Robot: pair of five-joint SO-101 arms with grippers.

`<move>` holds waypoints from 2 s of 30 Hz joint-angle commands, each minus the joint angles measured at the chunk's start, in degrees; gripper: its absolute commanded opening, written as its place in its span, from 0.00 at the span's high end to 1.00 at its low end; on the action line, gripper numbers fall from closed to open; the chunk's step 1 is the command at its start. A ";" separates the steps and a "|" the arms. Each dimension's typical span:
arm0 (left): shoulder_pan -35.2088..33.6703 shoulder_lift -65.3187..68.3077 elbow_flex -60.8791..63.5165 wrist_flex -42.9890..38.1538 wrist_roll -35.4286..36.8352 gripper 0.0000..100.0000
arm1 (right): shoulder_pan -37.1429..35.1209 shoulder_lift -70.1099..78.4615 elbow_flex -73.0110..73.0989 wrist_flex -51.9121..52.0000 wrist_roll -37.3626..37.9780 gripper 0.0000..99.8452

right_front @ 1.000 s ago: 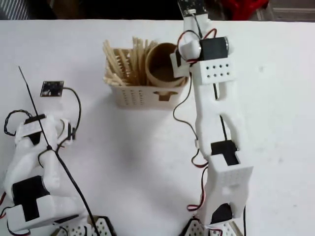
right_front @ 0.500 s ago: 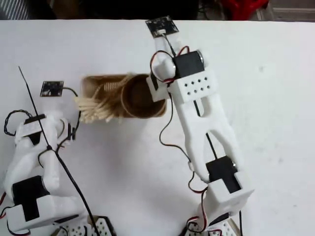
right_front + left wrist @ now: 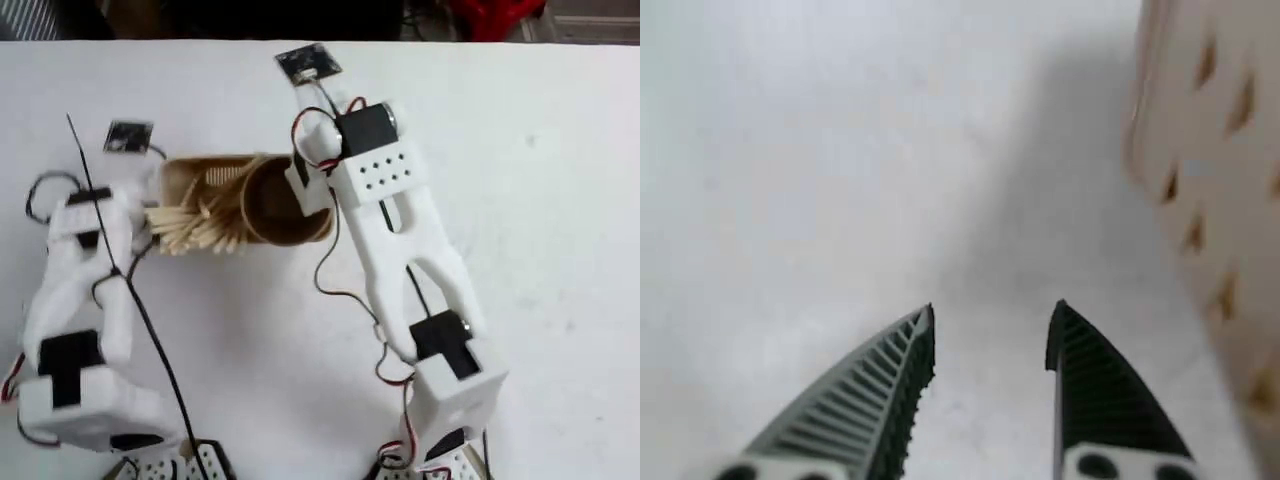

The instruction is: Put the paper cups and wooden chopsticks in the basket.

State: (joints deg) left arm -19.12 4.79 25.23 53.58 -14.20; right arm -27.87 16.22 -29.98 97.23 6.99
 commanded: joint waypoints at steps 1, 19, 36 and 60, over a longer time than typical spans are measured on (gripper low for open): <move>2.33 9.27 -20.57 8.44 2.99 0.80 | -0.48 -0.57 -0.18 -2.42 2.81 0.78; 1.89 25.10 -89.85 48.70 3.34 0.80 | 5.67 1.45 -0.26 -14.37 3.43 0.98; 2.33 25.71 -74.99 42.11 5.89 0.80 | 1.71 -9.63 -5.98 2.15 0.70 0.99; 0.66 29.32 -71.82 39.65 5.45 0.80 | 0.92 -5.32 -14.51 1.36 0.44 0.71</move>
State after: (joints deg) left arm -17.36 34.15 -45.71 94.37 -8.84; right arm -26.11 9.36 -35.69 99.08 6.73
